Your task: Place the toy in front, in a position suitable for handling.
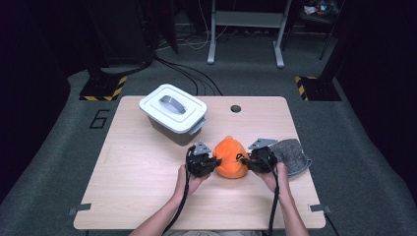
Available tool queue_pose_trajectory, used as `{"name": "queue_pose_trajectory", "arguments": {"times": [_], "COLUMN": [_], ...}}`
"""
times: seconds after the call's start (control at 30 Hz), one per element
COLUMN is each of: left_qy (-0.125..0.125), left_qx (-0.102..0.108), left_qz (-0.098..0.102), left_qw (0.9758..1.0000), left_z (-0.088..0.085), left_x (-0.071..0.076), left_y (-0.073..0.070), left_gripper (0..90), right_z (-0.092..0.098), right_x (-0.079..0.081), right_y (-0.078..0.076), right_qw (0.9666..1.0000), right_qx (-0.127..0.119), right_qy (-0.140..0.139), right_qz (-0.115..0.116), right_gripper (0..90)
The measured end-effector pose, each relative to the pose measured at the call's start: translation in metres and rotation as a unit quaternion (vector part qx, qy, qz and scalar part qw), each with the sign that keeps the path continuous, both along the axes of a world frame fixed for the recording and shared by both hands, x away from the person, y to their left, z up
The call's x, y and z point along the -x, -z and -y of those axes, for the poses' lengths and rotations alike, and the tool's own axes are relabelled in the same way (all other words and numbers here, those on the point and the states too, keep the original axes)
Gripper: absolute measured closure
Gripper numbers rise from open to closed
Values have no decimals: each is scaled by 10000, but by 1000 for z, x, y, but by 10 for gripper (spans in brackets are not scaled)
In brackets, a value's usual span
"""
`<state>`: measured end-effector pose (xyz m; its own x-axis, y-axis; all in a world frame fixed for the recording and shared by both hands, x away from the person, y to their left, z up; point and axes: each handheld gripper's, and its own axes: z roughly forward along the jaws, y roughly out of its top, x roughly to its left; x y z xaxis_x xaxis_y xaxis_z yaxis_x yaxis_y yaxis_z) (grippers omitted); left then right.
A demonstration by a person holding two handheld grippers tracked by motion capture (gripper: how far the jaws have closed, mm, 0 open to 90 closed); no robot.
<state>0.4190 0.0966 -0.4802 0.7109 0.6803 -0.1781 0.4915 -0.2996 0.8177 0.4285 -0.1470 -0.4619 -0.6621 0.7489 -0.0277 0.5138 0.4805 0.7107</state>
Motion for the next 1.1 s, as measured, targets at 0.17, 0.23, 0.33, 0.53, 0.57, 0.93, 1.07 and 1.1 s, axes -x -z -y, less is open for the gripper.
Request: {"name": "queue_pose_trajectory", "arguments": {"times": [0.17, 0.23, 0.33, 0.53, 0.57, 0.93, 1.07, 1.1], "left_qy": [-233, -325, -372, -415, -432, -467, -442, -433], "left_qx": [-33, 12, 52, 69, 20, -3, -17, -11], "left_qz": [24, -13, -36, -5, 22, 69, 90, 95], "left_qw": [9997, 9995, 9993, 9991, 9991, 9989, 9990, 9990], "left_z": [1, 1, 0, 0, 1, 2, 2, 2], "left_x": [1, 1, 2, 2, 3, 5, 5, 6], "left_y": [2, 3, 3, 4, 4, 4, 4, 4], "left_gripper": [823, 823, 823, 822, 821, 817, 815, 814], "right_z": [1, 3, 7, 17, 19, 4, -11, -13], "right_x": [2, 2, 5, 18, 21, 60, 58, 56], "right_y": [0, -1, -4, -9, -10, -4, 5, 7], "right_qw": [10000, 10000, 9997, 9977, 9968, 9891, 9891, 9886], "right_qx": [-54, -55, -172, -455, -559, -1102, -977, -974], "right_qy": [8, 6, 129, 497, 565, 975, 1098, 1144], "right_qz": [-43, -7, -109, -73, -35, -43, 5, -12], "right_gripper": [609, 554, 455, 287, 282, 200, 254, 296]}}
